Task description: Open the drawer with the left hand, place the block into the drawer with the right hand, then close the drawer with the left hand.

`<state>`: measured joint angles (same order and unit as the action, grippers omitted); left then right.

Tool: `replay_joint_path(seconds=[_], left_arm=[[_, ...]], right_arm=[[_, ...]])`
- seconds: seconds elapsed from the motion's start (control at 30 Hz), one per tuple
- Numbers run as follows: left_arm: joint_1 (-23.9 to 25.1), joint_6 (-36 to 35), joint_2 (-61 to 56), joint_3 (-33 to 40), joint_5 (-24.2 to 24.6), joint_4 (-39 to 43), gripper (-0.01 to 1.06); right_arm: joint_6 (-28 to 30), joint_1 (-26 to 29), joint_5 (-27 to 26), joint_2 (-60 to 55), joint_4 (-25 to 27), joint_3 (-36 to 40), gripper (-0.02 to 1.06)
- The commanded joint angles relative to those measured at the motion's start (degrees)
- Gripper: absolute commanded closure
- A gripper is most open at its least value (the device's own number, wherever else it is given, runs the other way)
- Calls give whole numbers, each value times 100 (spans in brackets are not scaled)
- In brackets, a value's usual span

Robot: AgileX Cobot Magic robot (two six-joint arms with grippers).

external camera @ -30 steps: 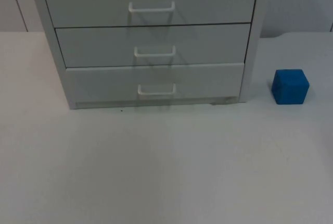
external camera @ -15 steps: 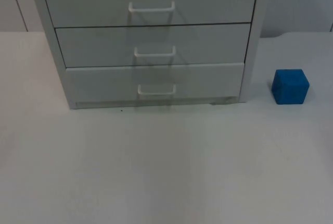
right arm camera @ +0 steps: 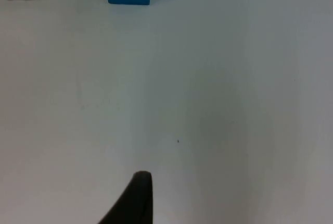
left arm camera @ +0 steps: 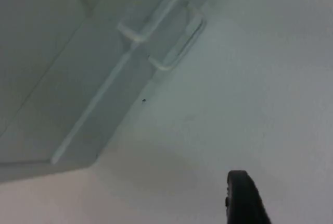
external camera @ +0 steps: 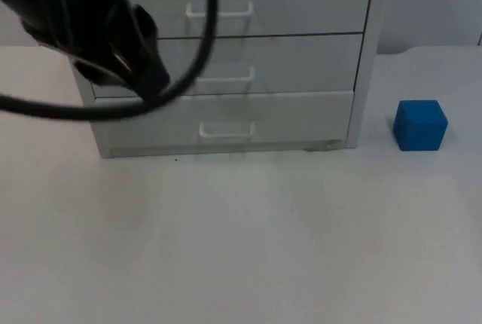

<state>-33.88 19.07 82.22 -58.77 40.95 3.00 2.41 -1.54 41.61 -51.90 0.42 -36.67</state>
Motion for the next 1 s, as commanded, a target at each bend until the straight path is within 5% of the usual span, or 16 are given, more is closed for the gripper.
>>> replay_joint_path(seconds=[0.0,0.2,0.3,0.43,0.7,0.97], left_arm=[[-408,-344,279,-37,-118,694,62],[-1268,-1137,1050,-37,-185,2510,61],[-1601,-1907,1629,-37,-246,3922,46],[-1616,-2685,2130,-37,-317,4868,36],[-1616,-3313,3007,-47,-801,6085,41],[-1595,-5435,3805,-49,-822,8474,41]], right_arm=[[-26,28,-90,-3,-1,-48,-1],[-26,28,-102,-3,-1,-48,-1],[-26,28,-102,-3,-1,-48,-1],[-26,28,-102,-3,-1,-48,-1],[-26,28,-124,-3,-1,-48,-1],[-26,28,-146,-3,-1,-48,-1]])
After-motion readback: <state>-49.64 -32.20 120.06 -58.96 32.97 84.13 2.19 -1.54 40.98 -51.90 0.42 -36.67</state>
